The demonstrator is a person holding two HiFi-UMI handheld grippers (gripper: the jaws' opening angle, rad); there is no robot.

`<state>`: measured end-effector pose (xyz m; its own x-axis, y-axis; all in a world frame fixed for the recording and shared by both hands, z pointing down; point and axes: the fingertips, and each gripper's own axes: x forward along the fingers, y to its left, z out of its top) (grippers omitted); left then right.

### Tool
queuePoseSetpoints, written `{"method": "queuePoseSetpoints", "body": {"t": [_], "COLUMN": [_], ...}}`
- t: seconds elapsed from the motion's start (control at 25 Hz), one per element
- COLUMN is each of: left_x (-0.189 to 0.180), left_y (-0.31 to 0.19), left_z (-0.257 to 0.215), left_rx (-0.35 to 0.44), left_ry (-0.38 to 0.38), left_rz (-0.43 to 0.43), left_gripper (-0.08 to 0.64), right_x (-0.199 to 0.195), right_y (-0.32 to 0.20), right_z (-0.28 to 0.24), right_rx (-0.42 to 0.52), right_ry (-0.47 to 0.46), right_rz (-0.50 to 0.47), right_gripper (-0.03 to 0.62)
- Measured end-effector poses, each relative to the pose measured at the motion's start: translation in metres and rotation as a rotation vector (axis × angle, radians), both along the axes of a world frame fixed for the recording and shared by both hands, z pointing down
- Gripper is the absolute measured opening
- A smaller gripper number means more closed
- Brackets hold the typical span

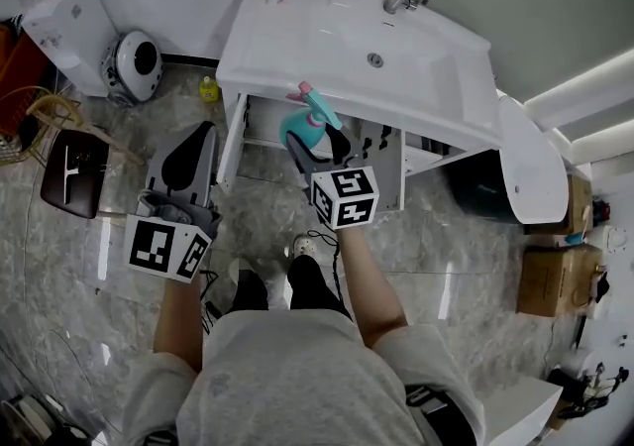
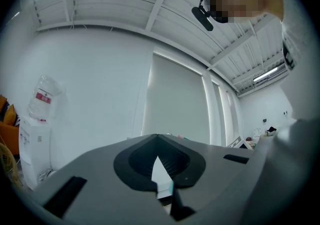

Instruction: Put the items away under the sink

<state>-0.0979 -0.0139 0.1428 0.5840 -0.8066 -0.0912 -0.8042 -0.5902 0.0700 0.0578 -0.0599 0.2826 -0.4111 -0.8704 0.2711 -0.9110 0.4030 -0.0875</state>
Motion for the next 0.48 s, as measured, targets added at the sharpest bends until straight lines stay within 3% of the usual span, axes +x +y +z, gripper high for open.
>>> {"method": "queuePoseSetpoints", "body": {"t": [0.48], "left_x": [0.077], "left_y": [-0.015], "left_z": [0.021], "left_rx": [-0.006], "left_ry": [-0.019], "left_rz": [-0.061], "left_gripper": [0.008], "right_x": [0.04], "right_y": [-0.024], "right_z": [0.037], "right_rx": [-0.047], "right_ry": [-0.002], "right_rz": [-0.129], "right_gripper": [0.318]}}
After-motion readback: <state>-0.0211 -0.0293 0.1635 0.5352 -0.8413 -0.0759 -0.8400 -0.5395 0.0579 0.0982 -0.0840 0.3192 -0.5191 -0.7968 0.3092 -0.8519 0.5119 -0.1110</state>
